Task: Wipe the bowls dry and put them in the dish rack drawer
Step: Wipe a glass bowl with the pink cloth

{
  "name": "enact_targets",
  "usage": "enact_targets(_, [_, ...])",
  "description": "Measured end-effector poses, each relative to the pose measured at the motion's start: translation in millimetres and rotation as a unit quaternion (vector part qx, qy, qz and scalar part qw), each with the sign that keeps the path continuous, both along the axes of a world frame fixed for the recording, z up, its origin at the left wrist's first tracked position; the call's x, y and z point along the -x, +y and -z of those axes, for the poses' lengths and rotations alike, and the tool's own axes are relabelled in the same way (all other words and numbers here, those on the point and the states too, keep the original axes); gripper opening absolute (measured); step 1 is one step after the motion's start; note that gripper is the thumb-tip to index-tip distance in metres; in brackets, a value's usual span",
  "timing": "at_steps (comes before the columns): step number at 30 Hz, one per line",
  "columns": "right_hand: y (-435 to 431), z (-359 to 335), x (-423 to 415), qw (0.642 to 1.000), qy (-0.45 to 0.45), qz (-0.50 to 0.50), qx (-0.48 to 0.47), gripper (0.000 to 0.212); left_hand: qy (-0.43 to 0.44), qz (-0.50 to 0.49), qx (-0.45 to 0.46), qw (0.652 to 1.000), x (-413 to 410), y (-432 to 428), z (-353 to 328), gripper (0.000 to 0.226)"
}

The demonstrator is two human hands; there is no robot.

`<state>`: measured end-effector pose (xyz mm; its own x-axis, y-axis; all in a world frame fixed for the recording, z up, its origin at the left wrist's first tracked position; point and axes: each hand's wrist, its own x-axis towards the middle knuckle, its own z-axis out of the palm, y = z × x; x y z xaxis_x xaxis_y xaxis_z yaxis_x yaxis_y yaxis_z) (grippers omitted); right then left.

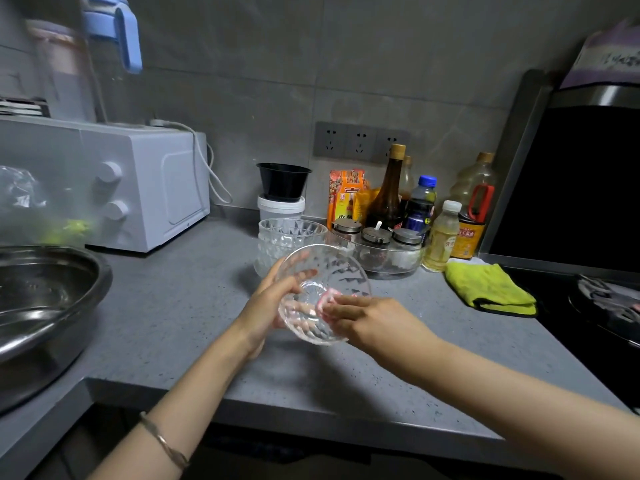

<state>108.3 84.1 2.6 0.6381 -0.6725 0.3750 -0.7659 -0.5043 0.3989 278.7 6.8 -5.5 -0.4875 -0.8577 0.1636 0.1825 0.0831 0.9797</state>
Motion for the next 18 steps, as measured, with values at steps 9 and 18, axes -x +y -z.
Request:
enact_targets(9, [-4,16,-15,0.991,-0.122,-0.008,-0.052,0.035,0.074,-0.075,0.016,0.994,15,6,12,0.046])
enact_targets(18, [-7,7,8,0.991,0.075,-0.032,0.101,0.022,0.074,-0.017,0.01,0.997,3,-3,8,0.051])
